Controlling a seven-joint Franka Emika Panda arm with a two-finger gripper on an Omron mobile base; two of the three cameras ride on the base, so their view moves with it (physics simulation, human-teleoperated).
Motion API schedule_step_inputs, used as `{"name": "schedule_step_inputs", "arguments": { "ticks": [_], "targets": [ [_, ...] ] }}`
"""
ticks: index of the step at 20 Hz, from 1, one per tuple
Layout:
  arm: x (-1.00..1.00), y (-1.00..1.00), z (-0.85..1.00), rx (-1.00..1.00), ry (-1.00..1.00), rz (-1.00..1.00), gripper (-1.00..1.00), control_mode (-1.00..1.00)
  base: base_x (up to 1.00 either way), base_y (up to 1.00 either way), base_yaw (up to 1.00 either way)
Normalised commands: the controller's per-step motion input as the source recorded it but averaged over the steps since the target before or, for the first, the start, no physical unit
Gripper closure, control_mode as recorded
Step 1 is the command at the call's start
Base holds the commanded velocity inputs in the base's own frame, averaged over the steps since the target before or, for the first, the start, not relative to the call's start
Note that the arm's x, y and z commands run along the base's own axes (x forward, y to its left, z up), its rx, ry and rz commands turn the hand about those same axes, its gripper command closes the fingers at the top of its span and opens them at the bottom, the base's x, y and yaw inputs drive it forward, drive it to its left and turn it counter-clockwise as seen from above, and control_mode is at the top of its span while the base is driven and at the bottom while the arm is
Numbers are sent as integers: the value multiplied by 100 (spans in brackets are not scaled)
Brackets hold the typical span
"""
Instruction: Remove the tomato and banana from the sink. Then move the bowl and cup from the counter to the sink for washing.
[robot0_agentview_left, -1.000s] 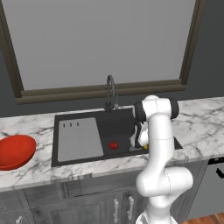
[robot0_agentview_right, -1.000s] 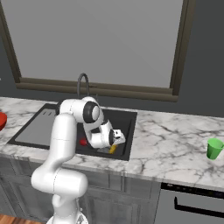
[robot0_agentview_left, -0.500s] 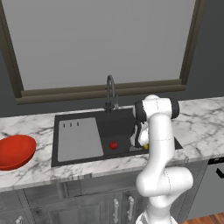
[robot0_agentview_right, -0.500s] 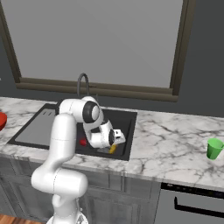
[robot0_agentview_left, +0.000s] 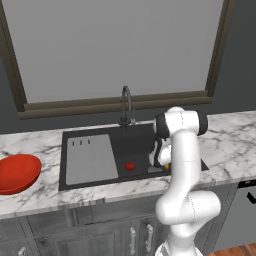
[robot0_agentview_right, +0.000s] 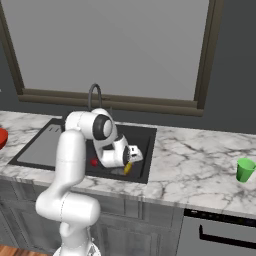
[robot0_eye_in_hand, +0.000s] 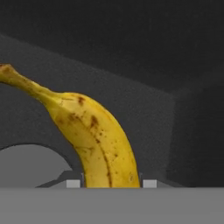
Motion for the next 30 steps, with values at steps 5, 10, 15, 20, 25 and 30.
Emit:
{"name": "schedule_step_inputs", "arguments": {
  "ticks": [5,10,15,20,25,30],
  "targets": [
    [0,-1,28,1,-11,0,100,-100,0,0,0],
    [-3,-2,30,0,-9,0,100,-100,0,0,0],
    [-10,-1,34,4,-2,0,100,-100,0,0,0],
    [-9,0,37,5,0,0,100,-100,0,0,0],
    [-9,-3,37,3,0,0,100,-100,0,0,0],
    [-16,-9,35,2,0,0,100,-100,0,0,0]
  ]
}}
